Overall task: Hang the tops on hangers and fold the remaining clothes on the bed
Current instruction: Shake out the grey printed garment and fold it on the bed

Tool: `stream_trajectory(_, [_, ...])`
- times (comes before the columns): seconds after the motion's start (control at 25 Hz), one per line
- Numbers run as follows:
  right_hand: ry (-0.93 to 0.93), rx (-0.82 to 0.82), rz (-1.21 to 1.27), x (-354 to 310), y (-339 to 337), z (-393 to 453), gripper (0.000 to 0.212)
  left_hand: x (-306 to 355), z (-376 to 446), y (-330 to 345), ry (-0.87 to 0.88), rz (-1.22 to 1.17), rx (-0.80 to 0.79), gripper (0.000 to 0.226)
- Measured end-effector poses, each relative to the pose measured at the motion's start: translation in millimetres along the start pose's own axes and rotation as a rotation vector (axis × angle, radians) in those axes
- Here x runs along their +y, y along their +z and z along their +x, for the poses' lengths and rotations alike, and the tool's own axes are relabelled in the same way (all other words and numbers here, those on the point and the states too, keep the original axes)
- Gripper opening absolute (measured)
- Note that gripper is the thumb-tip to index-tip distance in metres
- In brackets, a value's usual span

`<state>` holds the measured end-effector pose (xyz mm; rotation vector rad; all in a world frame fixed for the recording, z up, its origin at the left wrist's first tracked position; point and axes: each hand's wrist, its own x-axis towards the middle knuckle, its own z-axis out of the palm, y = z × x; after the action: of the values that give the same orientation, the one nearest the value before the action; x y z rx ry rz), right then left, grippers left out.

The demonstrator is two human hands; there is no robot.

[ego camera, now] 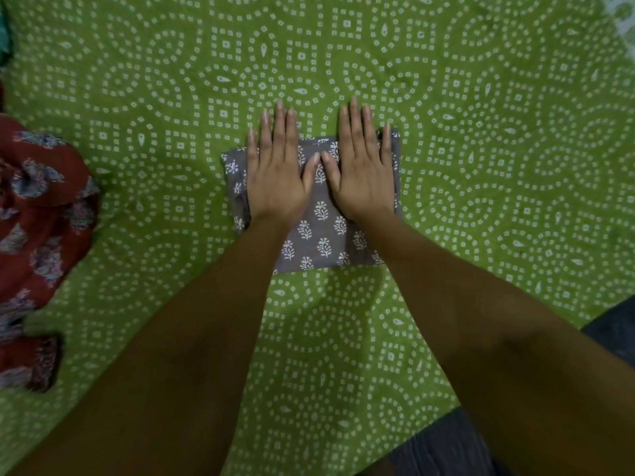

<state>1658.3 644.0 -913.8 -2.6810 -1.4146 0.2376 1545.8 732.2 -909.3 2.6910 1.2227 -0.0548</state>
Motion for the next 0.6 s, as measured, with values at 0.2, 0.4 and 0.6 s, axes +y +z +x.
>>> stream_trajectory(0.2, [0.195,0.013,0.146,33.5,-4.0,-70.8,0.075,-33.1,-69.7,6.5,-0.003,0.082,0.003,0.071])
stream_trajectory(0.4, [0.520,-0.041,0.704,32.0,-30.4,-82.1,0.068,-66.2,-129.2,-6.0,-0.141,0.079,-0.092,0.079])
stream_trajectory(0.6, [0.669,-0.557,1.349,2.6,-124.7,-60.9,0.033,-59.8,-159.2,-71.8,-0.291,0.067,-0.170,0.077])
